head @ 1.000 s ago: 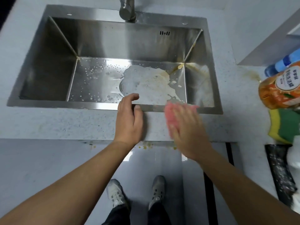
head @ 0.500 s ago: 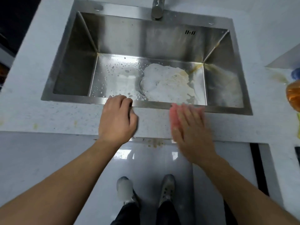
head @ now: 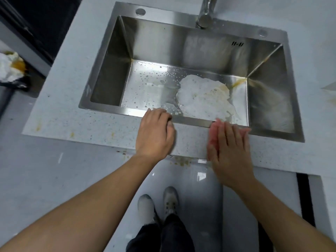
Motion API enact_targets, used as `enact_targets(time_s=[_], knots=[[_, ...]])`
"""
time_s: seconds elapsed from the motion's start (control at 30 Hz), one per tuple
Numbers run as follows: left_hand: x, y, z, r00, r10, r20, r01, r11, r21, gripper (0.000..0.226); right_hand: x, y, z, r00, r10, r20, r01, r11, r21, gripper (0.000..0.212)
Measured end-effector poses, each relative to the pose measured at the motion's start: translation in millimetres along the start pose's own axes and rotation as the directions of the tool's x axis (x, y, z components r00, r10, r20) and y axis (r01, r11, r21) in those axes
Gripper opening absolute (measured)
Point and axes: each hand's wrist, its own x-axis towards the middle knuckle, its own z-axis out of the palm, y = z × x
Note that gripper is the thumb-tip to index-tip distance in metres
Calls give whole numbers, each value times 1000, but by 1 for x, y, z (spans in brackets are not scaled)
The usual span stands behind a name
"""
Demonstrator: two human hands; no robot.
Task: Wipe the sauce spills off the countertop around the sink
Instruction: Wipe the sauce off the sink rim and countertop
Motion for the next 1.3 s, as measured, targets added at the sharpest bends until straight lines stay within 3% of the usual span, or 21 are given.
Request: enact_targets(time_s=[0.07, 0.13, 0.27, 0.33, 0.47, 0.53, 0.63, 0.73, 0.87, 0.97, 1.1, 1.17, 1.3], knots=[[2, 0, -6, 1000, -1, 8, 2, 995, -104, 25, 17, -34, 6, 998, -59, 35, 60, 997, -50, 70], [2, -4, -19, 1000, -8, 0, 7, 972, -234, 22, 35, -85, 11, 972, -232, 26, 232, 972, -33, 71], [2, -39, -60, 994, -54, -99, 36, 984, -176, 24, 45, -107, 7, 919, -391, 54, 393, 920, -16, 70], [4, -71, -81, 981, -135, -140, 116, 984, -134, 28, 38, -86, 5, 926, -367, 94, 371, 928, -30, 70], [7, -142, -120, 977, -151, -149, 150, 989, -14, 27, 36, -108, 3, 997, -76, -16, 76, 997, 6, 66], [6, -175, -137, 981, -129, -148, 142, 987, 81, 29, 53, -170, 10, 994, -109, -19, 109, 994, 15, 65], [3, -222, -162, 979, -121, -163, 145, 979, 143, 28, 77, -270, 18, 960, -279, -34, 281, 959, 42, 66], [8, -254, -179, 970, -153, -187, 169, 983, 69, 26, 81, -277, 16, 936, -350, -28, 351, 935, 40, 64], [6, -276, -188, 939, -275, -208, 246, 956, -159, 30, 76, -237, 12, 996, -91, 19, 92, 995, -27, 65], [0, -275, -184, 915, -380, -138, 285, 849, -445, 34, 80, -291, 16, 1000, 3, -20, -3, 1000, -9, 69], [3, -274, -186, 856, -513, -58, 327, 625, -709, 27, 92, -388, 24, 949, -316, -2, 316, 949, -4, 67], [6, -274, -189, 806, -592, 6, 336, 450, -827, 26, 96, -390, 23, 933, -360, 3, 360, 933, 23, 66], [9, -288, -196, 683, -707, 185, 299, 39, -953, 24, 71, -361, 22, 966, -259, 16, 258, 966, 16, 67]])
